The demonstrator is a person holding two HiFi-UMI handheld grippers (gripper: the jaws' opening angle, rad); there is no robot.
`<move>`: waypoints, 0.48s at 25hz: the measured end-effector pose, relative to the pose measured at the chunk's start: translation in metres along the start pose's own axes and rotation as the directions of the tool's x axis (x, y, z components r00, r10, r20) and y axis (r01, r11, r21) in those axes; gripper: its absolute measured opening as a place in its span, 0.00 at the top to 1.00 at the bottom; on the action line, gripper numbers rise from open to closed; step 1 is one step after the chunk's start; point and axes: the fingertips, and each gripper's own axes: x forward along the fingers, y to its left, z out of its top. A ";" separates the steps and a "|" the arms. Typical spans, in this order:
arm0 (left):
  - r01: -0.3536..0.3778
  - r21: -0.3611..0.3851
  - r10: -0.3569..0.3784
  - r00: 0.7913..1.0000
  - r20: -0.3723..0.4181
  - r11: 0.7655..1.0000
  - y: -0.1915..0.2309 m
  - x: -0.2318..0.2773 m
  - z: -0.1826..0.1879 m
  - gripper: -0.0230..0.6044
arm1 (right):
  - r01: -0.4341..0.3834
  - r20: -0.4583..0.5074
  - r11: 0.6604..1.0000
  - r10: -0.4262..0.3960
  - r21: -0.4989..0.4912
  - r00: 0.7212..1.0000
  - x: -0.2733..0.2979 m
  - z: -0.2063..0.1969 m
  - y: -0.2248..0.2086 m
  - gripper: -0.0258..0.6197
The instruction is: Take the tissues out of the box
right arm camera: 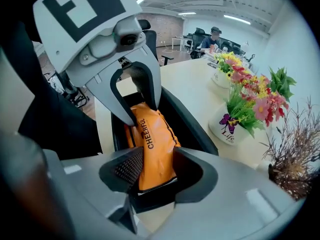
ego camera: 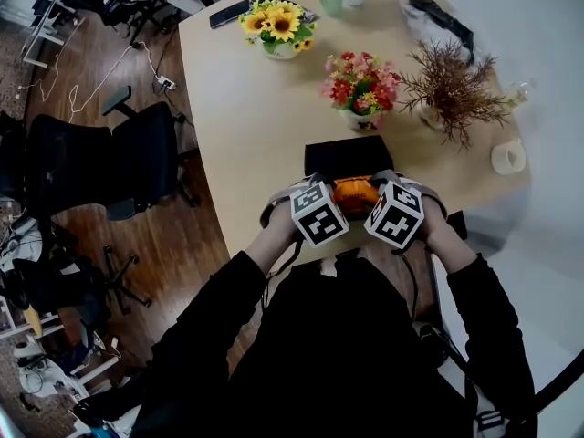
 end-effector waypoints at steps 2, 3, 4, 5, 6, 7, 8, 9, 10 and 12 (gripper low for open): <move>-0.012 0.001 0.012 1.000 0.023 1.000 0.002 -0.004 0.001 0.73 | 0.016 0.019 1.000 -0.017 0.004 1.000 -0.004 0.003 -0.001 0.67; -0.021 0.006 0.021 0.999 0.031 1.000 0.003 -0.007 0.002 0.73 | 0.025 0.027 1.000 -0.025 0.007 0.999 -0.006 0.005 -0.002 0.67; -0.031 0.014 0.030 0.999 0.039 0.999 0.003 -0.010 0.003 0.73 | 0.032 0.034 0.999 -0.032 0.009 0.999 -0.009 0.006 -0.003 0.66; -0.040 0.021 0.039 0.998 0.045 0.999 0.004 -0.014 0.004 0.74 | 0.039 0.039 0.999 -0.039 0.012 0.998 -0.013 0.008 -0.003 0.67; -0.049 0.029 0.048 0.998 0.047 0.998 0.004 -0.017 0.004 0.74 | 0.044 0.043 0.999 -0.045 0.014 0.998 -0.017 0.010 -0.003 0.67; -0.057 0.035 0.055 0.997 0.048 0.998 0.005 -0.021 0.004 0.74 | 0.050 0.046 0.999 -0.050 0.015 0.998 -0.021 0.012 -0.003 0.67; -0.063 0.040 0.061 0.997 0.050 0.997 0.006 -0.024 0.004 0.74 | 0.056 0.049 0.998 -0.056 0.015 0.997 -0.025 0.014 -0.003 0.67; -0.067 0.042 0.065 0.996 0.056 0.997 0.006 -0.029 0.005 0.74 | 0.062 0.051 0.998 -0.063 0.013 0.997 -0.030 0.017 -0.003 0.67; -0.070 0.044 0.067 0.996 0.063 0.997 0.006 -0.033 0.006 0.74 | 0.069 0.052 0.998 -0.070 0.010 0.996 -0.034 0.019 -0.003 0.67; -0.078 0.047 0.074 0.994 0.081 0.996 0.005 -0.043 0.010 0.74 | 0.085 0.055 0.996 -0.085 0.001 0.995 -0.044 0.024 -0.002 0.67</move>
